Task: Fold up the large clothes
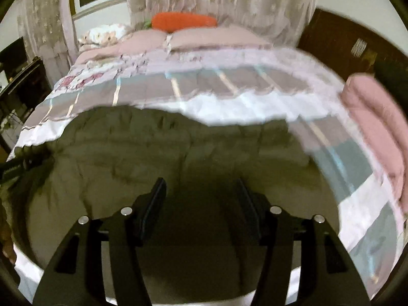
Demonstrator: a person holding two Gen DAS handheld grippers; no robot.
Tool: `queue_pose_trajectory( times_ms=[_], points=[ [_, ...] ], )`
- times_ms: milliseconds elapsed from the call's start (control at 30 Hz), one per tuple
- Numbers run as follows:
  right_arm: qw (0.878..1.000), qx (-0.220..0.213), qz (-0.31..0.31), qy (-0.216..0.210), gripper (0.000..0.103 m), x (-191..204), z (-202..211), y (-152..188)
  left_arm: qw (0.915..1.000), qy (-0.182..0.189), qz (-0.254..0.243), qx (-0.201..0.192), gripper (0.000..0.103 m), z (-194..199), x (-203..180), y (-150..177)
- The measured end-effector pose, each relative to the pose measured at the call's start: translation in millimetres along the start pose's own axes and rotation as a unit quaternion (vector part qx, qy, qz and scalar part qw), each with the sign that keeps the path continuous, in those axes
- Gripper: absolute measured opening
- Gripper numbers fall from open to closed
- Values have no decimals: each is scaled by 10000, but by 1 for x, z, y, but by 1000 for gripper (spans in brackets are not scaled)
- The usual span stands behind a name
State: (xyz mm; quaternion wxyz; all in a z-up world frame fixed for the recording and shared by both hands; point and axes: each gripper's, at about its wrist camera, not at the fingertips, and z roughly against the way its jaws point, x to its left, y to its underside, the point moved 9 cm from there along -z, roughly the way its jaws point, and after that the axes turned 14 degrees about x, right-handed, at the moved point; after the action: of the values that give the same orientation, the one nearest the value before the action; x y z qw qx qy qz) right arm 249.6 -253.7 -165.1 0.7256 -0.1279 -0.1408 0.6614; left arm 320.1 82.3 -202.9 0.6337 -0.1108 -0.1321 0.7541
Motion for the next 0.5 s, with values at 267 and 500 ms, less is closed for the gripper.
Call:
queue_pose_trajectory(
  times_ms=[267, 500],
  points=[
    [9977, -347, -295, -509, 77, -12, 61, 10, 9993, 18, -331, -153, 93, 27, 0, 10],
    [9915, -1283, 228, 55, 102, -6, 146, 59, 9921, 111, -640, -1077, 101, 140, -14, 51]
  ],
)
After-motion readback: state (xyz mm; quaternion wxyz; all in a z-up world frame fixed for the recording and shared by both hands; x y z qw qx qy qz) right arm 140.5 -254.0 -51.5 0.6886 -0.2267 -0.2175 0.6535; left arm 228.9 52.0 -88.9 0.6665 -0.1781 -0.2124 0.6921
